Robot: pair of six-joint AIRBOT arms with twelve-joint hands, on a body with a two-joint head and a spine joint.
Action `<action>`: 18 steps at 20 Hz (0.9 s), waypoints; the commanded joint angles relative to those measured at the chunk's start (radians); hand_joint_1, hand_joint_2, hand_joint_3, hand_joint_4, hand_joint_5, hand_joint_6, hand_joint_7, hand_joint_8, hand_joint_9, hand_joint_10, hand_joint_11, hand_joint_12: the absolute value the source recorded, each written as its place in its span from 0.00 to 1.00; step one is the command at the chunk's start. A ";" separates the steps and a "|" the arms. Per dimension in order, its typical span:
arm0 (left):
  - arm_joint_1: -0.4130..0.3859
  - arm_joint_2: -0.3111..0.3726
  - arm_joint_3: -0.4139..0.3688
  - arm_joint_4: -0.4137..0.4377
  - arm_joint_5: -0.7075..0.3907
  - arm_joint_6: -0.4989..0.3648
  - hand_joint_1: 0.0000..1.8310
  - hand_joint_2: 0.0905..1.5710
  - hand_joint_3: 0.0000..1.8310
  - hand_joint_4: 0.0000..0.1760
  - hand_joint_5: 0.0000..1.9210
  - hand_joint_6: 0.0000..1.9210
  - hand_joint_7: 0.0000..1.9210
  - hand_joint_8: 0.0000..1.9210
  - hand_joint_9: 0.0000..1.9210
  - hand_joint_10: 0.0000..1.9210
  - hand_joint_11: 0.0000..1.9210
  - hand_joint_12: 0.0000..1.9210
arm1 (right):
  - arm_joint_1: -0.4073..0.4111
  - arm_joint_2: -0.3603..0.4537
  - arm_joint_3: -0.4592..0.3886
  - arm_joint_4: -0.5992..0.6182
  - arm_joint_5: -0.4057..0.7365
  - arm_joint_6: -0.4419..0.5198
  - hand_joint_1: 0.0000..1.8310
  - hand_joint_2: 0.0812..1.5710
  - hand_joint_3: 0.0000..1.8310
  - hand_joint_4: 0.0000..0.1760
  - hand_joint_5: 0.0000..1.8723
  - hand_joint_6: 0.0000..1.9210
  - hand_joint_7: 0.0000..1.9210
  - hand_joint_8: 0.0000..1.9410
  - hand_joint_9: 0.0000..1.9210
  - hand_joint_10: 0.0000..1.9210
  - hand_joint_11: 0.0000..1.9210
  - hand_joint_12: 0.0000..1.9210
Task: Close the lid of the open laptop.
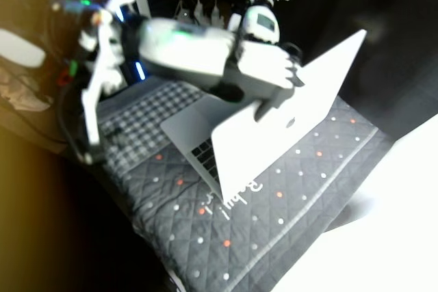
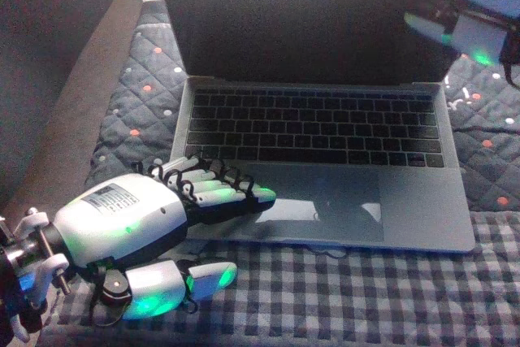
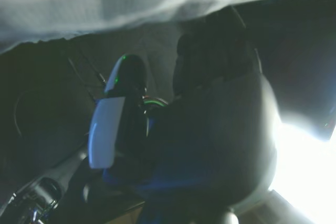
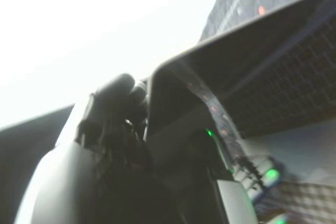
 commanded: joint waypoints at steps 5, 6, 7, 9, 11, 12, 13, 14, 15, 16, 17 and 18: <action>0.022 0.001 -0.011 -0.023 0.013 -0.012 0.19 0.93 0.00 0.00 0.14 0.00 0.15 0.00 0.08 0.22 0.00 0.60 | -0.045 0.024 0.021 -0.412 0.098 0.525 0.28 0.89 0.00 0.00 0.01 0.23 0.08 0.37 0.05 0.62 0.00 0.96; 0.026 0.004 -0.014 -0.024 0.008 -0.012 0.20 0.93 0.00 0.00 0.14 0.00 0.15 0.00 0.08 0.21 0.00 0.60 | -0.056 0.026 0.021 -0.448 0.112 0.576 0.27 0.89 0.00 0.00 0.02 0.21 0.10 0.34 0.06 0.61 0.00 0.96; 0.028 0.009 -0.018 -0.025 0.004 -0.012 0.20 0.93 0.00 0.00 0.14 0.00 0.15 0.00 0.08 0.21 0.00 0.60 | -0.064 0.028 0.021 -0.479 0.121 0.616 0.27 0.89 0.00 0.00 0.02 0.21 0.10 0.34 0.06 0.61 0.00 0.96; 0.037 0.030 -0.037 -0.026 -0.026 -0.012 0.20 0.93 0.00 0.00 0.14 0.00 0.15 0.00 0.08 0.21 0.00 0.60 | -0.087 0.034 0.021 -0.542 0.146 0.705 0.26 0.89 0.00 0.00 0.04 0.21 0.12 0.33 0.06 0.63 0.00 0.97; 0.048 0.057 -0.062 -0.025 -0.073 -0.012 0.19 0.93 0.00 0.07 0.14 0.00 0.15 0.00 0.10 0.21 0.00 0.62 | -0.105 0.039 0.020 -0.573 0.159 0.746 0.24 0.88 0.00 0.00 0.02 0.24 0.10 0.38 0.03 0.65 0.00 0.98; 0.055 0.076 -0.079 -0.023 -0.105 -0.012 0.16 0.93 0.00 0.02 0.14 0.00 0.16 0.01 0.12 0.22 0.00 0.68 | -0.114 0.041 0.017 -0.576 0.161 0.750 0.24 0.88 0.00 0.00 0.02 0.23 0.10 0.39 0.03 0.68 0.00 1.00; 0.068 0.106 -0.101 -0.019 -0.157 -0.012 0.13 0.95 0.00 0.00 0.20 0.03 0.24 0.04 0.16 0.38 0.03 0.84 | -0.124 0.045 0.015 -0.577 0.163 0.750 0.24 0.88 0.00 0.00 0.03 0.20 0.09 0.41 0.03 0.72 0.00 1.00; 0.077 0.129 -0.119 -0.017 -0.200 -0.012 0.19 0.94 0.00 0.07 0.24 0.07 0.30 0.12 0.20 0.65 0.13 0.94 | -0.129 0.046 0.015 -0.576 0.164 0.751 0.25 0.88 0.00 0.00 0.04 0.19 0.09 0.42 0.02 0.74 0.00 1.00; 0.087 0.156 -0.134 -0.017 -0.257 -0.012 0.33 0.92 0.00 0.56 0.22 0.76 0.29 0.38 0.28 0.75 0.26 0.97 | -0.137 0.049 0.014 -0.576 0.164 0.754 0.25 0.87 0.00 0.00 0.04 0.19 0.08 0.41 0.02 0.74 0.00 1.00; 0.091 0.172 -0.142 -0.017 -0.290 -0.012 0.33 0.92 0.00 0.56 0.22 0.76 0.29 0.38 0.28 0.75 0.26 0.97 | -0.143 0.052 0.013 -0.576 0.164 0.756 0.25 0.87 0.00 0.00 0.04 0.19 0.08 0.41 0.02 0.74 0.00 1.00; 0.094 0.189 -0.149 -0.016 -0.323 -0.012 0.33 0.94 0.00 0.63 0.20 0.93 0.25 0.55 0.30 0.80 0.30 0.98 | -0.151 0.054 0.013 -0.576 0.163 0.756 0.25 0.87 0.00 0.00 0.02 0.22 0.08 0.42 0.01 0.74 0.00 1.00; 0.094 0.199 -0.153 -0.015 -0.345 -0.011 0.34 0.94 0.00 0.54 0.19 0.96 0.23 0.68 0.30 0.85 0.33 1.00 | -0.159 0.056 0.014 -0.575 0.163 0.759 0.24 0.88 0.00 0.00 0.01 0.22 0.07 0.42 0.01 0.73 0.00 1.00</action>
